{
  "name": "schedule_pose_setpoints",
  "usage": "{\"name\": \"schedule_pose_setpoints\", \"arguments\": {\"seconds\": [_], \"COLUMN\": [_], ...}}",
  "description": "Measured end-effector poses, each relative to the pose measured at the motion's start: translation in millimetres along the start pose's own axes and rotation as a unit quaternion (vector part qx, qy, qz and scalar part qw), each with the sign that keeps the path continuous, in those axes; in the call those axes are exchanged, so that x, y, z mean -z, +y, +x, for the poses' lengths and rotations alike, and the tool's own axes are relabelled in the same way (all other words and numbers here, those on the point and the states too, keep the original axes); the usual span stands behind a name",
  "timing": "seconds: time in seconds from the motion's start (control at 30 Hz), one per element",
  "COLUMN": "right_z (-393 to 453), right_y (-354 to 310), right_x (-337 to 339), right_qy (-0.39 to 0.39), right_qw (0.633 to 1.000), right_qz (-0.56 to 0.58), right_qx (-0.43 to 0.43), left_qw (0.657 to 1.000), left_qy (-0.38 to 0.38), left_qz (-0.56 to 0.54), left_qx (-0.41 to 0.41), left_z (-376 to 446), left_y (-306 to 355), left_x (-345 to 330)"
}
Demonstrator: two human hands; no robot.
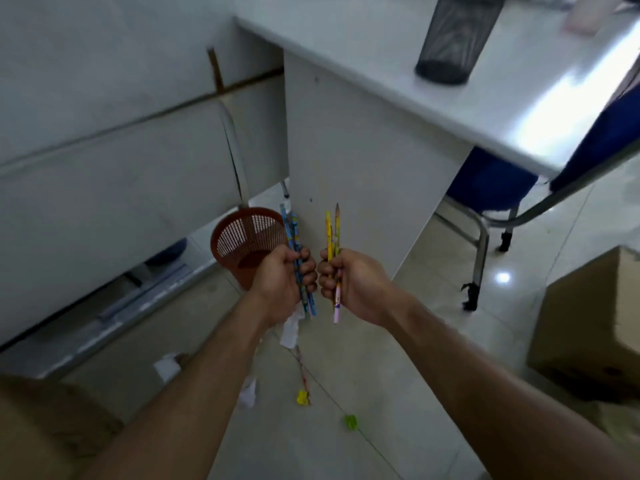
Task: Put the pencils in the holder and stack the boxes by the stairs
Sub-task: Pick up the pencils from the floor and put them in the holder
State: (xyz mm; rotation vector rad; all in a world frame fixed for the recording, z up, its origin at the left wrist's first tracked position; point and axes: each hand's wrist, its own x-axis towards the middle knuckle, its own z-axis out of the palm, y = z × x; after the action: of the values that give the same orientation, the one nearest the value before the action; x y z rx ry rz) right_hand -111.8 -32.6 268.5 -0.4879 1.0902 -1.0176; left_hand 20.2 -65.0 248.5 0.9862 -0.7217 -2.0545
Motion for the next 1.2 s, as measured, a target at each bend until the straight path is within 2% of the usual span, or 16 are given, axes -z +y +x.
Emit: {"name": "schedule_pose_setpoints", "arguments": {"seconds": [0.13,0.3,0.47,0.57,0.73,0.87,0.97,1.1,1.2], "right_z": [-52,-96,-120,-122,-98,-65,-45,-24,-14], "right_y": [-90,-209,-327,-385,-437,-447,-449,-446,-439], "right_x": [-60,-110,-119,-100,-48,-8,10,25,32], "right_qy": [0.009,0.069,0.180,0.224,0.241,0.250,0.266,0.256,0.247], "right_qw": [0.999,0.993,0.955,0.938,0.932,0.930,0.923,0.927,0.928], "right_qz": [-0.026,-0.016,-0.011,-0.029,-0.030,-0.034,-0.030,-0.018,-0.044], "right_qx": [0.025,0.096,0.234,0.262,0.269,0.269,0.276,0.275,0.275], "left_qw": [1.000,0.998,0.995,0.991,0.982,0.977,0.969,0.950,0.939], "left_qy": [0.020,0.039,0.039,0.035,0.071,0.120,0.141,0.128,0.078], "left_qz": [0.006,0.013,0.020,0.055,0.073,0.074,0.124,0.231,0.296], "left_qx": [-0.007,-0.043,-0.090,-0.118,-0.158,-0.161,-0.159,-0.165,-0.157], "left_z": [-41,-62,-52,-32,25,73,99,113,118], "left_y": [87,196,291,324,337,317,301,282,268], "left_x": [-59,-144,-237,-286,-344,-360,-360,-356,-344]}}
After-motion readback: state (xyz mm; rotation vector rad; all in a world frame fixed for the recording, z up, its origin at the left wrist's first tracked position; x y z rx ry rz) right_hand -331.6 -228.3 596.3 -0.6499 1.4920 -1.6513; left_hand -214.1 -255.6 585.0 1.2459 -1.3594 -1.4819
